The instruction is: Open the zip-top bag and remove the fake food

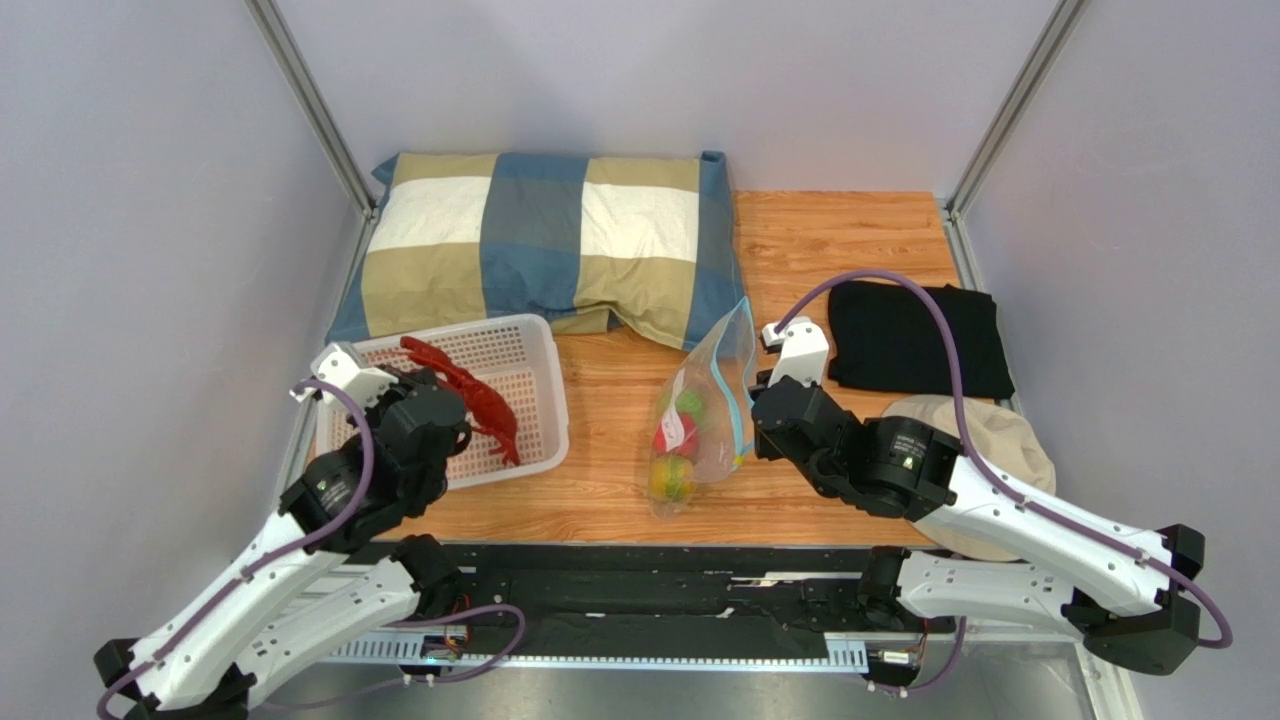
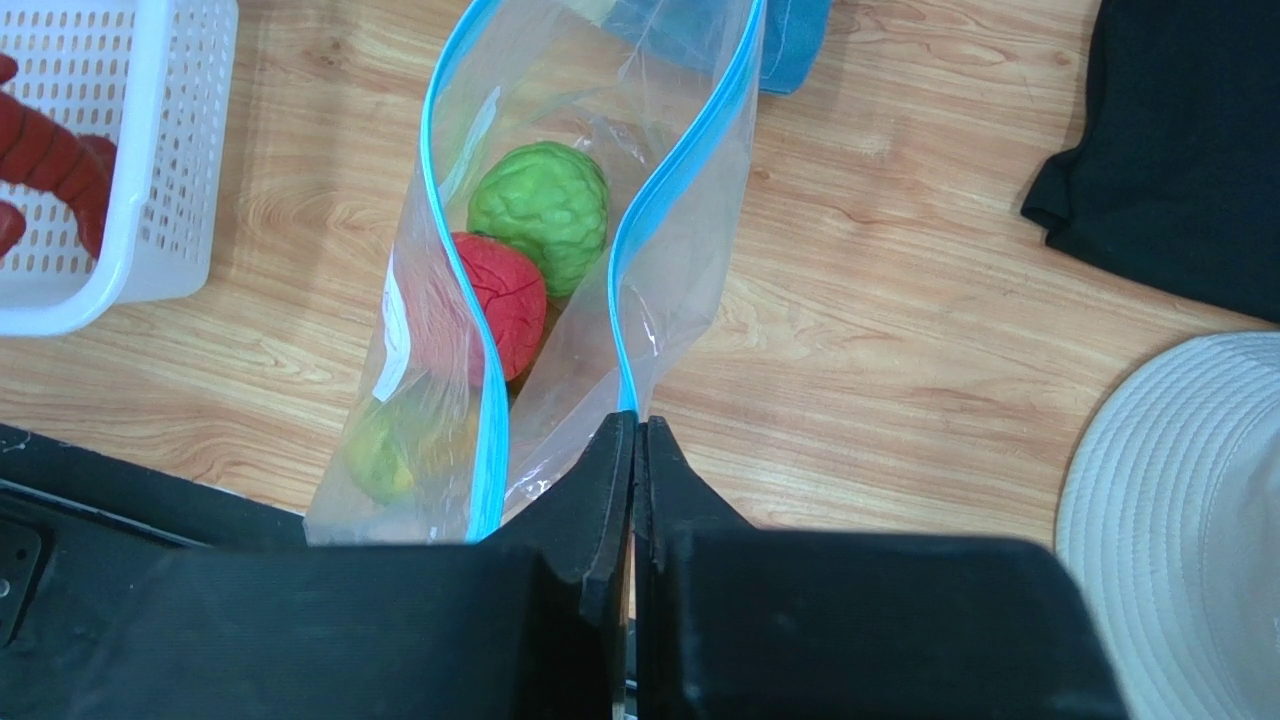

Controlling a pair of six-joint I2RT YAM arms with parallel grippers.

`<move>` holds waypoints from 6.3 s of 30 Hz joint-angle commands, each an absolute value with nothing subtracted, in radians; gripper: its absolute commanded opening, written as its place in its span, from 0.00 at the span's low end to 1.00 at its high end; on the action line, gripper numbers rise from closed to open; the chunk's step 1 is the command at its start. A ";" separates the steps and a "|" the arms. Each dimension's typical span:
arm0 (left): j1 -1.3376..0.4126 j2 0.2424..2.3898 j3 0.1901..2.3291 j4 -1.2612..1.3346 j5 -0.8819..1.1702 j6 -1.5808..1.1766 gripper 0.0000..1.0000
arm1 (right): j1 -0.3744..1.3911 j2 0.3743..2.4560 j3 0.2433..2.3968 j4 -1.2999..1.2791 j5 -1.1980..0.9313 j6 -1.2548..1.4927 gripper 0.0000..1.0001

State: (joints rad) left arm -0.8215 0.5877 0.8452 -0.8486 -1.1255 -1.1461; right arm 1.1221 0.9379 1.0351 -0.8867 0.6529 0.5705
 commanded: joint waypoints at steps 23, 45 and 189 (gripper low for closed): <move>-0.722 0.463 1.091 -0.948 -0.628 -0.838 0.97 | 1.118 1.028 1.169 -0.831 0.601 0.471 0.00; -0.753 1.175 1.226 -0.238 0.428 -0.769 0.43 | 1.118 1.158 1.299 -0.782 0.548 0.457 0.00; -0.390 1.258 1.051 -1.018 -0.104 -0.755 0.99 | 0.882 1.029 0.986 -0.828 0.170 0.529 0.00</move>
State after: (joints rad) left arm -0.3962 1.2869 1.0077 -1.0027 -0.0563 -0.7948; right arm 0.8867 1.0466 0.9497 -0.8616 0.1642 0.5262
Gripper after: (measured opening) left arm 0.976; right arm 0.006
